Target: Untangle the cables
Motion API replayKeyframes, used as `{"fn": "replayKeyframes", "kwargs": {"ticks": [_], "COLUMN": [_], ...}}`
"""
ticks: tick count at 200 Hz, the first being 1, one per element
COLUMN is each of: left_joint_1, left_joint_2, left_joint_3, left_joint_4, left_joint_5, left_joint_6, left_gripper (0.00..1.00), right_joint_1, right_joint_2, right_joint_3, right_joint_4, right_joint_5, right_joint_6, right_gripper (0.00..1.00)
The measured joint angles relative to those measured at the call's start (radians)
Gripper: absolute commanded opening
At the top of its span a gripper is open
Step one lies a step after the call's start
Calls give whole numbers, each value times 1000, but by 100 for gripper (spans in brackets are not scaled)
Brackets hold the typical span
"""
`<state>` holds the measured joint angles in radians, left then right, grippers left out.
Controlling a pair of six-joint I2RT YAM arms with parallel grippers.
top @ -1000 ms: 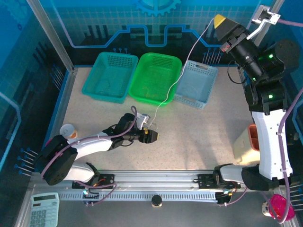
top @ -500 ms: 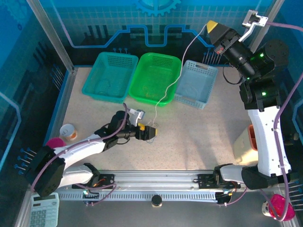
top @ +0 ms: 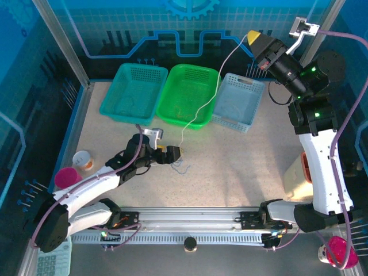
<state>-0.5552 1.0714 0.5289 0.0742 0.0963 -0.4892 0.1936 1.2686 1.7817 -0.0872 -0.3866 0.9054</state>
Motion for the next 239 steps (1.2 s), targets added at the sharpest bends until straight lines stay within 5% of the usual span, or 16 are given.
{"fn": "replayKeyframes", "kwargs": {"ticks": [41,113,195,239], "left_joint_1": [1,23,-4,-4], "left_joint_2": [-32,-63,-38,-85], "left_joint_3": [0,6,251,262], "left_joint_4": [-105,-16,-322,-293], "left_joint_5": [-184,100,-228,-91], "left_joint_6": [3,24,180,205], "left_gripper": [99,99,99,99], "right_joint_1": [11,26,73,111], "right_joint_2": [0,1,-53,-67], "right_joint_3": [0,0,-206,-287], "right_joint_4": [3,4,28,24], "right_joint_5": [-12,-34,-69,-100], "right_joint_6": [4,5,-5,-28], "right_gripper": [0,0,0,0]}}
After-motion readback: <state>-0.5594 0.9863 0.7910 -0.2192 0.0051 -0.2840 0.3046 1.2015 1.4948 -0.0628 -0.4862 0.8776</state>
